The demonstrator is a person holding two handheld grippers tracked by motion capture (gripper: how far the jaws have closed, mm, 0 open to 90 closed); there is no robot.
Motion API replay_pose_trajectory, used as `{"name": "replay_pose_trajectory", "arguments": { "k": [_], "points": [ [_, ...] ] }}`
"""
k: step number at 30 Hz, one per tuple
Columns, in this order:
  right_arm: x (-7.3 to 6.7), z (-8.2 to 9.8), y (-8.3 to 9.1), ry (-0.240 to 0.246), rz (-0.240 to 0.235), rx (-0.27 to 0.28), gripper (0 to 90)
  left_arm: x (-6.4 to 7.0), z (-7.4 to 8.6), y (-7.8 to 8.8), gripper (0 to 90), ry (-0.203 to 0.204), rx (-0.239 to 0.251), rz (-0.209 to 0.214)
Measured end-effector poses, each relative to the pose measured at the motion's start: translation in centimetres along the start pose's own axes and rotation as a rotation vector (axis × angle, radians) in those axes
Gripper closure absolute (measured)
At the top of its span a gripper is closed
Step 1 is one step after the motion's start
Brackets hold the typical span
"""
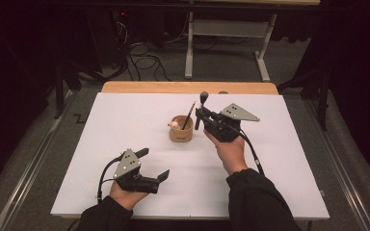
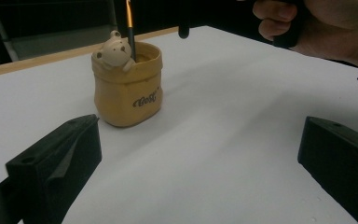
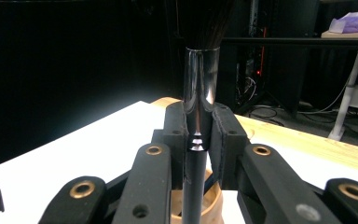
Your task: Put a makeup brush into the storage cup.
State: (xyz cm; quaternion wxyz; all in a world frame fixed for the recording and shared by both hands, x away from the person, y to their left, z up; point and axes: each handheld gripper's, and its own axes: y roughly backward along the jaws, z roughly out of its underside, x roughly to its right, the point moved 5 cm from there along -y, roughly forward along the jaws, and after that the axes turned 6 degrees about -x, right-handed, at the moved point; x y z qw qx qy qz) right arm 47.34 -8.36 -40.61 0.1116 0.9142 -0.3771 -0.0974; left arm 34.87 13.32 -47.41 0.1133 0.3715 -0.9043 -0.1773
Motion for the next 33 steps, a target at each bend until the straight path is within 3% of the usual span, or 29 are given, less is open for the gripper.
{"name": "replay_pose_trajectory", "arguments": {
  "k": [23,33],
  "points": [
    [0.0,0.1,-4.0,-0.035,-0.006,-0.037,79.3,-0.2,-0.1,0.0,0.2,0.009,0.011,0.007],
    [0.6,0.7,-4.6,-0.048,0.009,-0.056,79.2,-0.2,-0.1,0.1,0.2,0.010,0.011,0.011]
  ]
}}
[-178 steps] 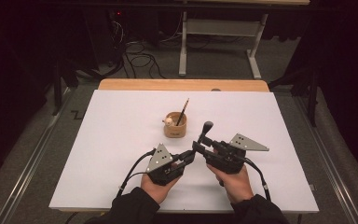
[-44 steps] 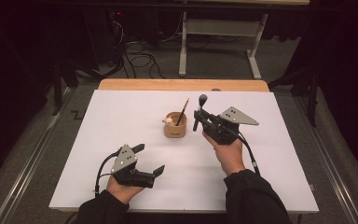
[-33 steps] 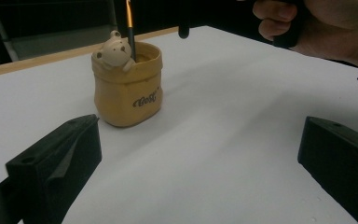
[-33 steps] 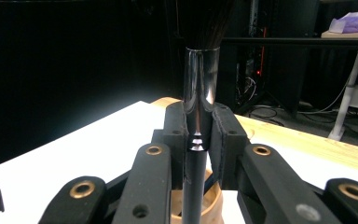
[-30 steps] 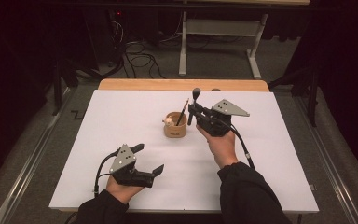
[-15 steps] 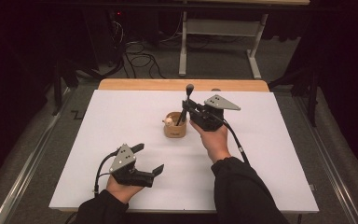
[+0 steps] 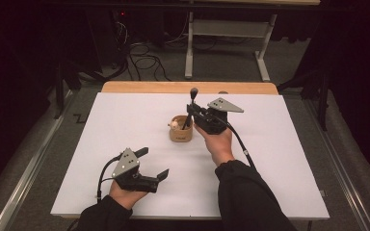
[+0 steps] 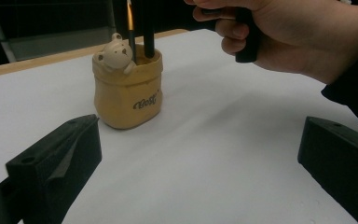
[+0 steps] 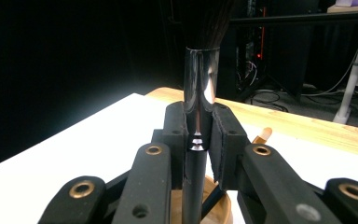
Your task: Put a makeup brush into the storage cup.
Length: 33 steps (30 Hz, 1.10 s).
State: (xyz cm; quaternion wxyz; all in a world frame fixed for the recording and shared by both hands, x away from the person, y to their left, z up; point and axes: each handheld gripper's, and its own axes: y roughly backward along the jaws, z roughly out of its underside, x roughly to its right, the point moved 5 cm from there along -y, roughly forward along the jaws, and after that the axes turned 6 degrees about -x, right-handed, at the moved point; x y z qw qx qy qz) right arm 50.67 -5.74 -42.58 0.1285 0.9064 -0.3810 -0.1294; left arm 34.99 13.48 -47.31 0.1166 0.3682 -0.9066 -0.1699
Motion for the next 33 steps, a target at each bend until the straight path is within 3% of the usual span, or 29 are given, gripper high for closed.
{"name": "replay_pose_trajectory", "arguments": {
  "k": [30,31,33],
  "points": [
    [0.3,2.5,-1.5,-0.039,0.008,-0.073,78.7,-0.1,0.1,0.0,0.2,0.001,-0.002,0.002],
    [0.3,2.5,-1.5,-0.035,0.008,-0.075,78.2,-0.1,0.1,0.0,0.2,0.000,-0.003,0.002],
    [0.3,2.4,-1.5,-0.021,0.021,-0.074,63.8,-0.1,0.1,0.0,0.2,-0.001,-0.003,0.002]
  ]
}}
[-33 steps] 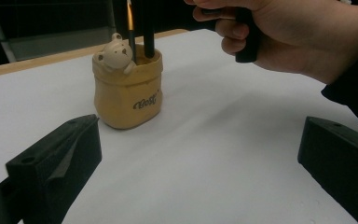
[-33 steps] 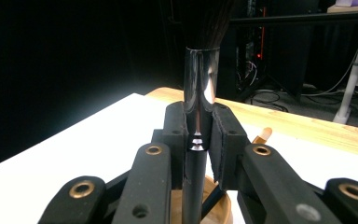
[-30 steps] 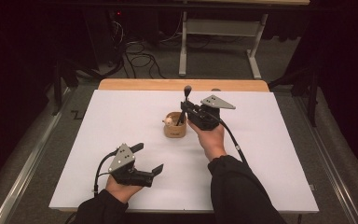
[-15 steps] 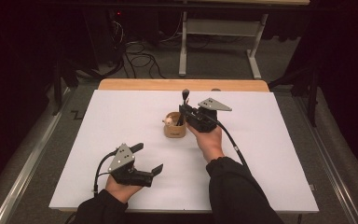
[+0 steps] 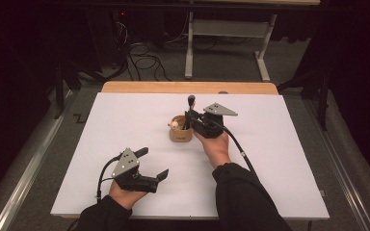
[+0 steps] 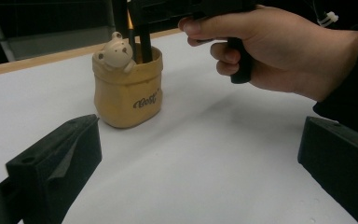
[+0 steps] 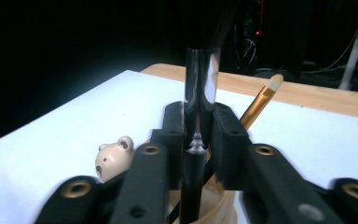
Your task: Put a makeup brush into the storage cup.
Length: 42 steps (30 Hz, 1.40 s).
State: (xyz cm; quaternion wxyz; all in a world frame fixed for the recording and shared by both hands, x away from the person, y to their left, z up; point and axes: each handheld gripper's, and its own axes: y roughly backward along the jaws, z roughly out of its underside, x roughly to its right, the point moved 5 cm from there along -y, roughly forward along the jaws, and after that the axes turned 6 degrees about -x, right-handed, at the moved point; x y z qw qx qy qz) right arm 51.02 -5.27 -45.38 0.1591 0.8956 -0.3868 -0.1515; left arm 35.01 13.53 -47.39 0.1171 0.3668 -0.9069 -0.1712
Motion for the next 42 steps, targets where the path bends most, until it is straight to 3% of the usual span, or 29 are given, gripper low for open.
{"name": "replay_pose_trajectory", "arguments": {
  "k": [4,7,25,34,42],
  "points": [
    [0.3,0.0,0.1,-0.022,-0.005,-0.014,43.3,0.0,0.0,0.0,0.2,0.001,0.000,0.002],
    [0.4,0.1,0.2,-0.028,-0.010,-0.024,38.3,0.0,0.0,0.0,0.2,0.000,0.001,0.001],
    [0.2,0.1,0.5,-0.011,-0.019,-0.024,35.4,0.0,0.0,0.0,0.2,-0.001,0.001,0.000],
    [0.0,0.6,1.1,0.007,-0.026,-0.056,21.8,-0.2,0.0,0.0,0.2,0.006,0.000,-0.003],
    [0.0,1.1,2.3,0.019,-0.017,-0.052,10.8,-0.1,0.0,-0.1,0.2,-0.001,-0.007,-0.003]
  ]
}}
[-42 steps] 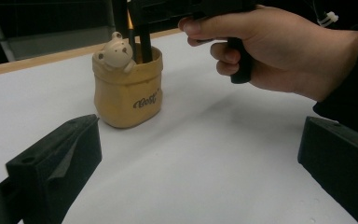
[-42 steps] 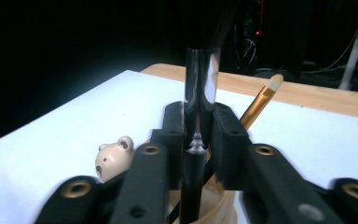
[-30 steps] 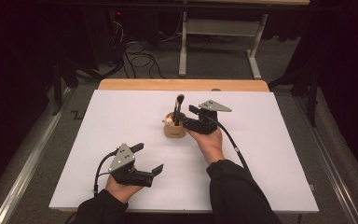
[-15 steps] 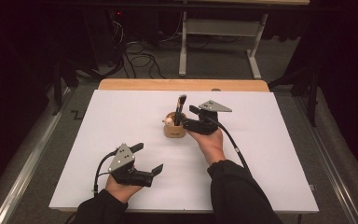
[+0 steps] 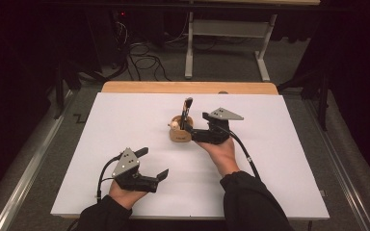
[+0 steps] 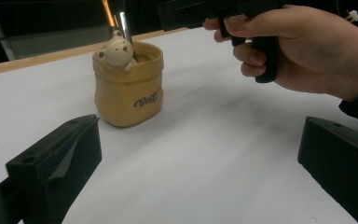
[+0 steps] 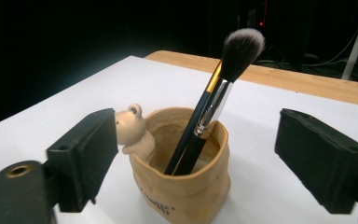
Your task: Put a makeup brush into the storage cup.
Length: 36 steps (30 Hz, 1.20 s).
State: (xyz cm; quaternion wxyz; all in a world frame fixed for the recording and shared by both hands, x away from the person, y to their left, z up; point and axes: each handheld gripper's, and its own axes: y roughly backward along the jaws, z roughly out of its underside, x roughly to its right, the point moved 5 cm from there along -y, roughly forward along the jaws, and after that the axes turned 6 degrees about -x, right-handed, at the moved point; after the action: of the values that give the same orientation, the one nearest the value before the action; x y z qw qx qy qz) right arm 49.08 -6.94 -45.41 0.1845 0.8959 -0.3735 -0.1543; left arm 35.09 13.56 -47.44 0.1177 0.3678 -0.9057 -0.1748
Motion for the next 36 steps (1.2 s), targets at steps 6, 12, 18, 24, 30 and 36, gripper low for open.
{"name": "replay_pose_trajectory", "arguments": {
  "k": [6,12,18,24,30,36],
  "points": [
    [0.0,0.5,0.6,0.003,0.002,-0.008,3.5,0.0,0.0,0.0,0.2,0.001,-0.004,-0.003],
    [-0.1,1.1,1.1,0.008,0.001,-0.013,0.1,-0.1,0.1,-0.1,0.2,0.000,-0.010,-0.003],
    [-0.4,1.2,1.9,0.023,-0.007,-0.006,0.1,-0.1,0.1,0.0,0.2,0.001,-0.011,-0.005],
    [-0.7,1.2,3.5,0.042,-0.018,0.006,0.1,-0.2,0.2,0.0,0.2,0.005,-0.016,-0.006],
    [-0.7,1.5,5.5,0.062,-0.019,0.032,0.1,-0.4,0.2,0.1,0.2,0.010,-0.022,-0.007],
    [-0.5,2.7,7.7,0.079,-0.012,0.032,0.1,-0.5,0.3,0.1,0.2,0.012,-0.025,-0.011]
  ]
}}
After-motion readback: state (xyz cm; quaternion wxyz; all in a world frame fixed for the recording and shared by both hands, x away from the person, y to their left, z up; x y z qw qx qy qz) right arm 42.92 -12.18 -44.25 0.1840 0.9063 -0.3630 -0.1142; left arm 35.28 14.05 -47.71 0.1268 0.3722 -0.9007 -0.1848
